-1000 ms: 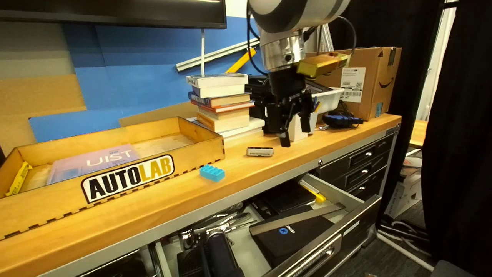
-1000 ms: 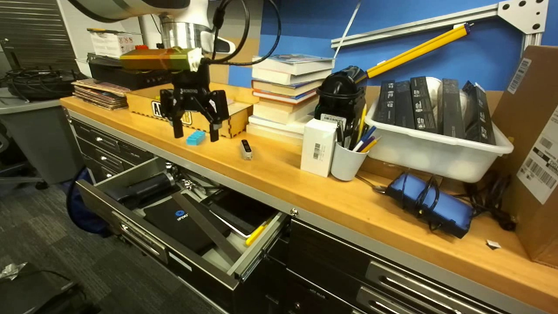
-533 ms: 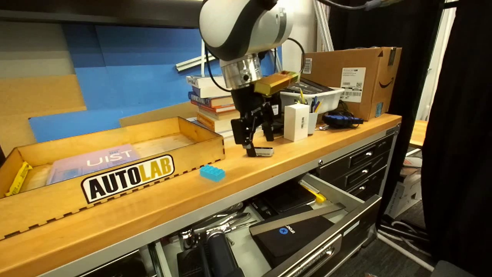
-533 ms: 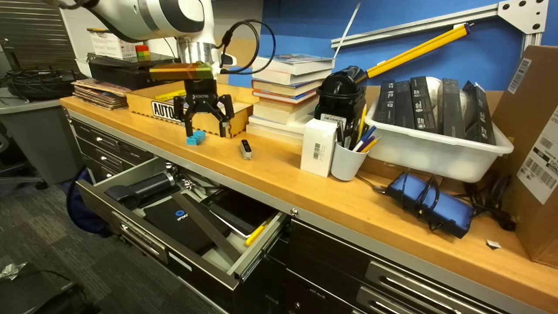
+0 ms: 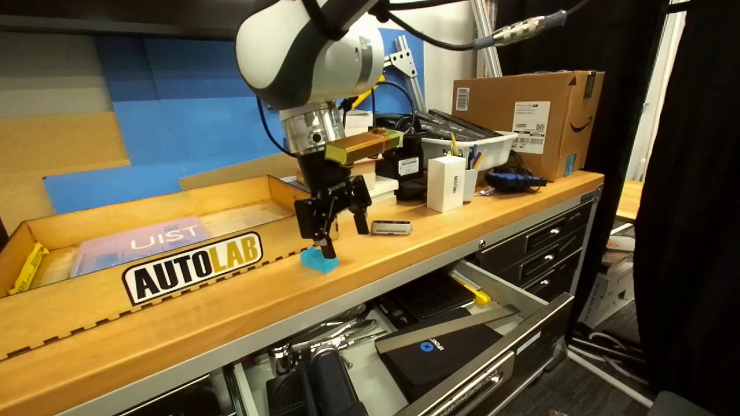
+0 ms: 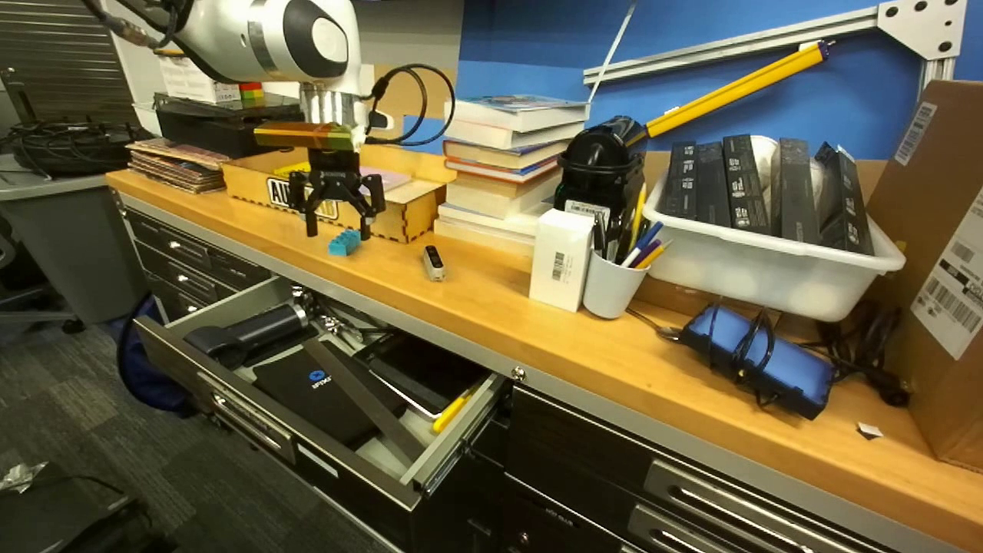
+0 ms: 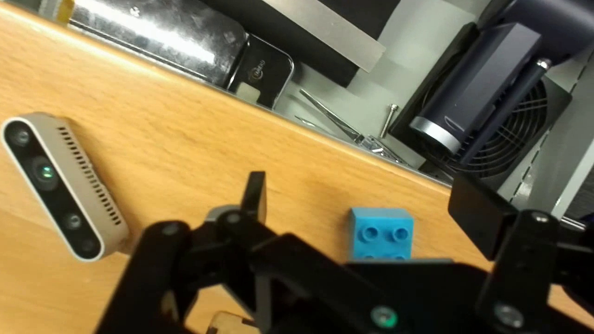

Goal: Pick up the blue object from the counter and put it in the open drawer and close it

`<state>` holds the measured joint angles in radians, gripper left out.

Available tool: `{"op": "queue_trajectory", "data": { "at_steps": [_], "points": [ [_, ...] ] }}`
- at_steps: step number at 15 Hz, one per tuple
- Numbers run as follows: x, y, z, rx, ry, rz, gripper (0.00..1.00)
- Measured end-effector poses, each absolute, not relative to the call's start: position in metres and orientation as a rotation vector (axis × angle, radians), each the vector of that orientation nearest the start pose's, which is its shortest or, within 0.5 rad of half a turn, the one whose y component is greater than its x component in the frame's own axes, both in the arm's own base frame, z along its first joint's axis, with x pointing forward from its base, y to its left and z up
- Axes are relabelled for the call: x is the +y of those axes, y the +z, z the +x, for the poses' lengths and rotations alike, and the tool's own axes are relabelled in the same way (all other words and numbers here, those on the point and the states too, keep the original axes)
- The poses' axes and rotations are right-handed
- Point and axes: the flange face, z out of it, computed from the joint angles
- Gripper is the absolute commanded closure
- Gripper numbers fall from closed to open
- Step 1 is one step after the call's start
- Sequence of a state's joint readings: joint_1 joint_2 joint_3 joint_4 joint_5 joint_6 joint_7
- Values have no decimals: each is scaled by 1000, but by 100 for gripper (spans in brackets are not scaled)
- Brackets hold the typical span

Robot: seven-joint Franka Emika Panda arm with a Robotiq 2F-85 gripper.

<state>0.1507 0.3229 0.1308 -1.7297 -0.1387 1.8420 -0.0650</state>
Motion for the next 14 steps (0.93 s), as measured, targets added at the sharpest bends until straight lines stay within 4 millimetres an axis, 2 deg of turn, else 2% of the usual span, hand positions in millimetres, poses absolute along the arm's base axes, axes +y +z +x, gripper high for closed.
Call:
{"op": "queue_trajectory", "data": {
  "at_steps": [3,6,7,9,12,14],
  "points": [
    [172,374,610,-535,280,-3195,0],
    [178,365,618,-460,283,-3201,0],
    [179,362,621,-440,283,-3204,25],
    [179,355,626,-396,277,-3209,34],
    [177,349,631,-331,256,-3219,58],
    [177,353,632,-304,238,-3225,73]
  ]
}}
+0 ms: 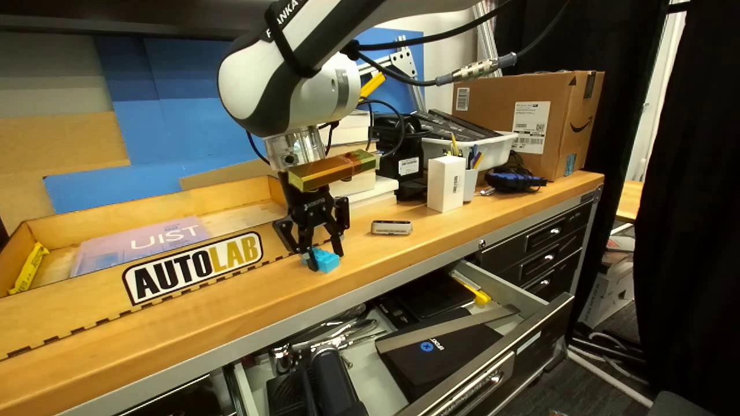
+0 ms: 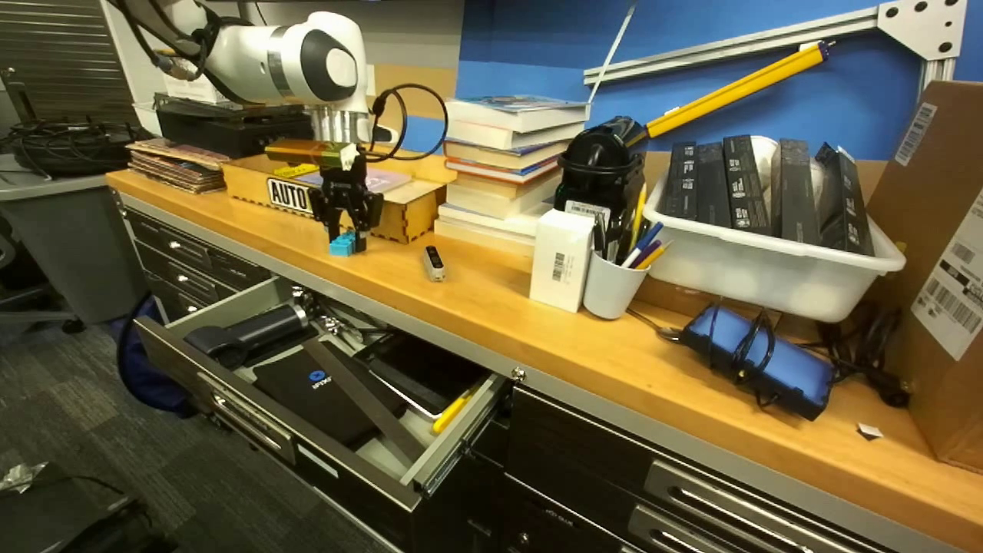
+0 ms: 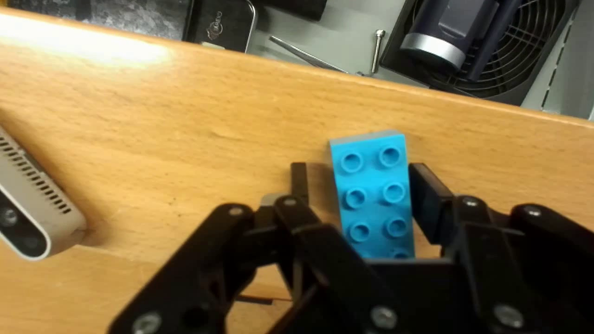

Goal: Pick up the blue object from the counter and put it in the open drawer and close it

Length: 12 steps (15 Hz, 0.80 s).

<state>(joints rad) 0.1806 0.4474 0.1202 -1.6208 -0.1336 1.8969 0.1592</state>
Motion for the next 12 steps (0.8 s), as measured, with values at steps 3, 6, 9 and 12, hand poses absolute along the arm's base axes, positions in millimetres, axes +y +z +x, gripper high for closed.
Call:
{"op": "queue_trajectory", "data": {
  "at_steps": [3,6,9,12],
  "points": [
    [171,357,634,-291,223,-3240,89],
    [158,359,629,-338,254,-3257,89],
    [124,358,609,-417,363,-3264,89],
    [87,354,576,-464,454,-3246,89]
  ]
}}
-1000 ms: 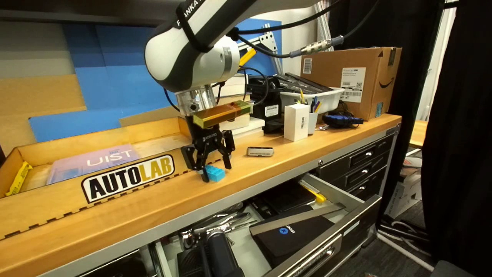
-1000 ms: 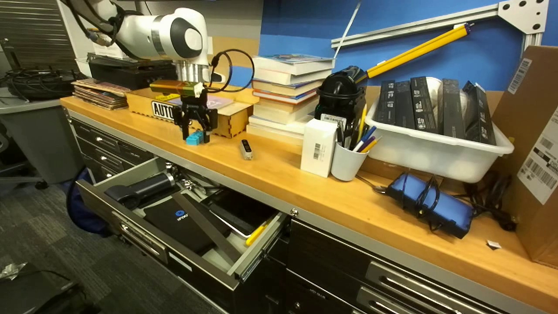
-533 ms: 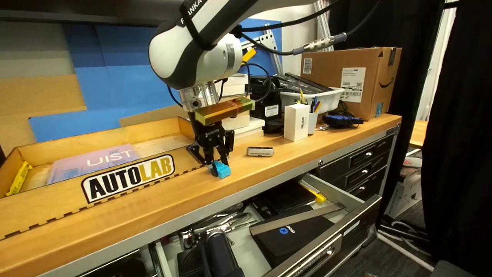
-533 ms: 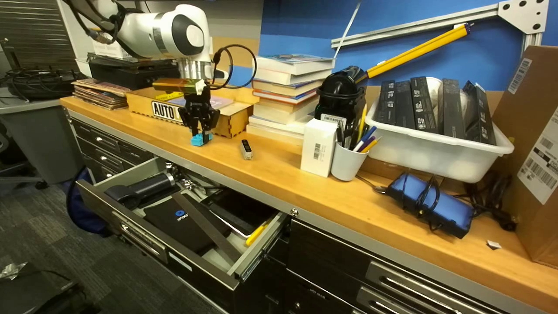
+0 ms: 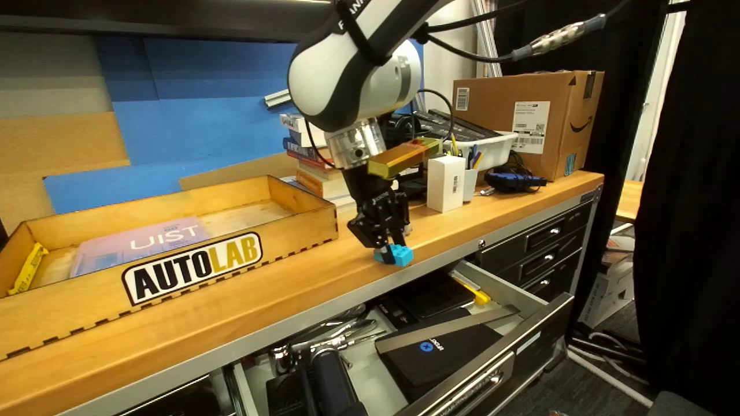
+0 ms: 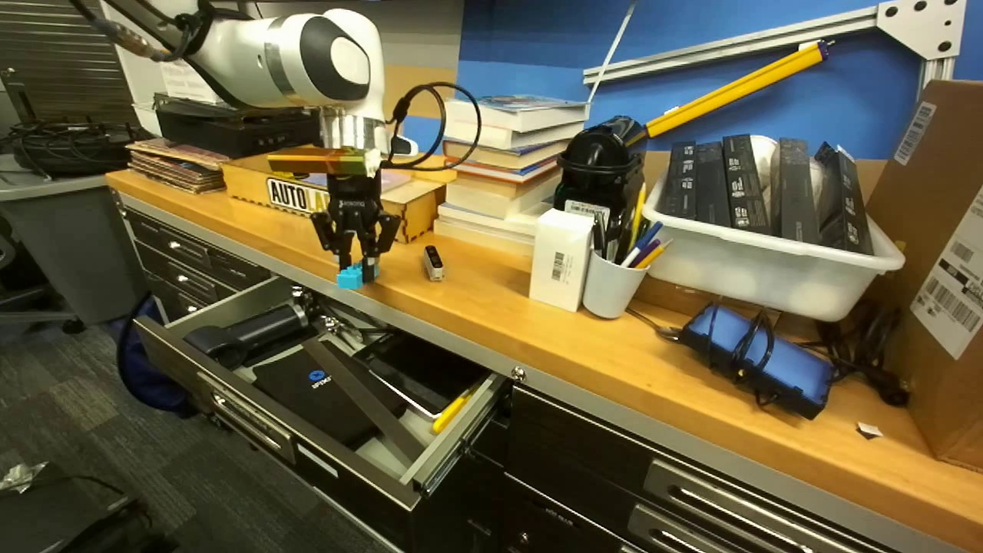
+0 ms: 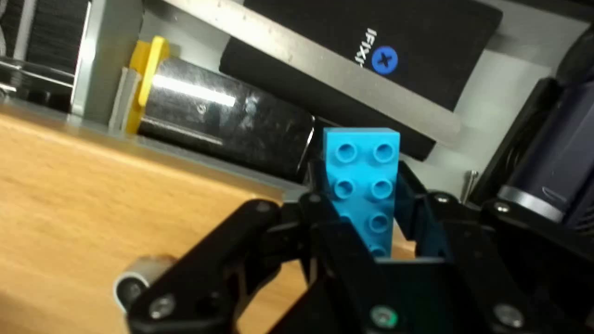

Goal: Pick up the blue object from the counter and put it in the open drawer and close it

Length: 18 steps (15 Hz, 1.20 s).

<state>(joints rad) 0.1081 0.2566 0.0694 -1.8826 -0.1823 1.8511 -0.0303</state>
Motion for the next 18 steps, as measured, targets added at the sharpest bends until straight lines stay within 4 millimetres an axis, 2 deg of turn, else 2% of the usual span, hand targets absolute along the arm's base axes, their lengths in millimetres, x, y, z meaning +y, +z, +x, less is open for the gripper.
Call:
{"op": "queue_trajectory", "data": {
  "at_steps": [3,6,7,9,13,15,18],
  "points": [
    [67,340,545,-503,499,-3223,89],
    [62,312,525,-499,497,-3207,89],
    [62,302,521,-497,489,-3203,39],
    [63,285,513,-485,472,-3190,33],
    [61,265,497,-434,473,-3156,1],
    [53,263,482,-394,495,-3146,0],
    [36,267,447,-302,523,-3155,0]
  ]
}}
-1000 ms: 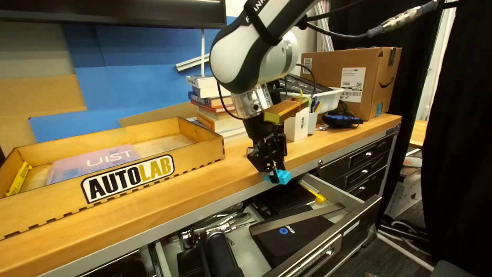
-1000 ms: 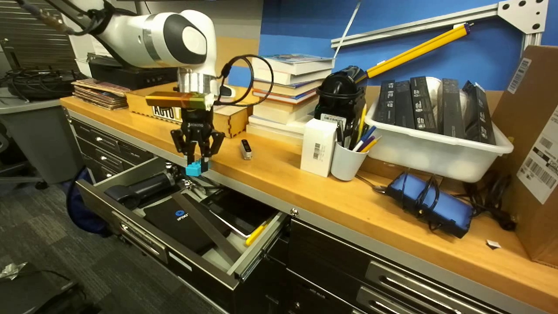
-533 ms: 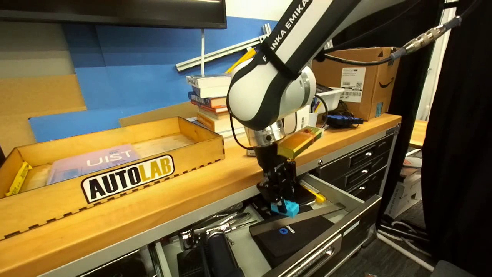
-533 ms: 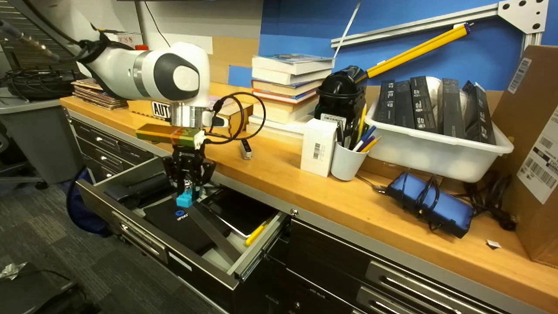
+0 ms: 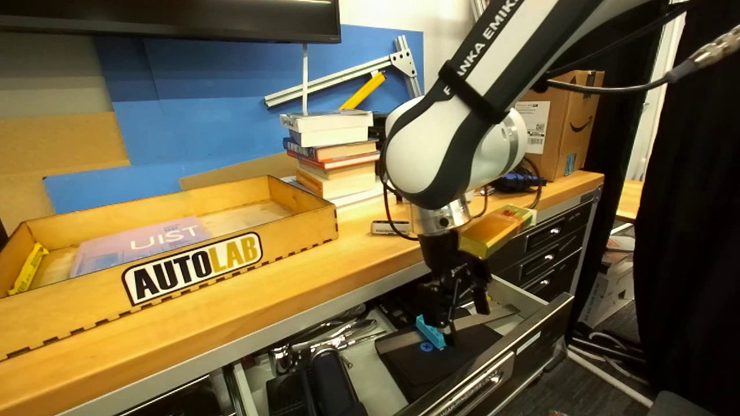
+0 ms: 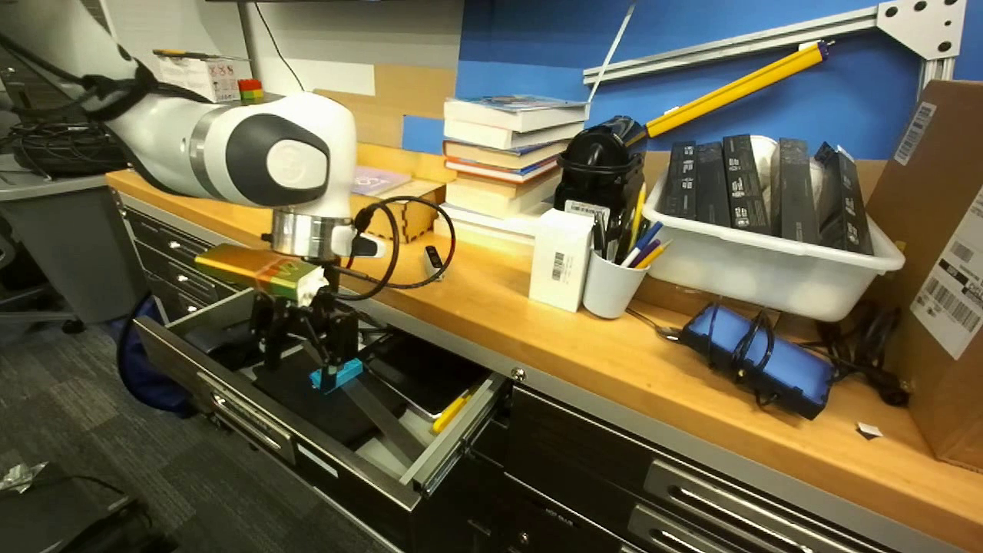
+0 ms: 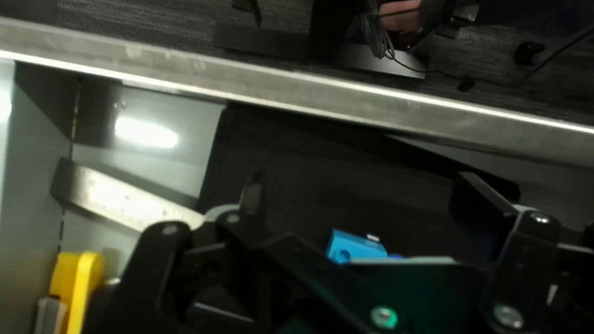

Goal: Pick up the blue object from the counter and put it in the open drawer and close it

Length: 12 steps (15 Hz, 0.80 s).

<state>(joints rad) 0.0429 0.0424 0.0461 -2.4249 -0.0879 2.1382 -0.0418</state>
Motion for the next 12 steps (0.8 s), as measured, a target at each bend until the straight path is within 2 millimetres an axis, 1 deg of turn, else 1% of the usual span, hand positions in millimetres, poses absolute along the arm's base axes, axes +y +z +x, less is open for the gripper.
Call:
{"op": "queue_trajectory", "data": {
  "at_steps": [3,6,8,10,12],
  "points": [
    [22,280,410,-145,509,-3180,1],
    [15,289,382,-93,516,-3176,0],
    [16,285,374,-88,555,-3153,0],
    [18,273,373,-85,592,-3133,0],
    [21,258,377,-79,628,-3115,0]
  ]
}}
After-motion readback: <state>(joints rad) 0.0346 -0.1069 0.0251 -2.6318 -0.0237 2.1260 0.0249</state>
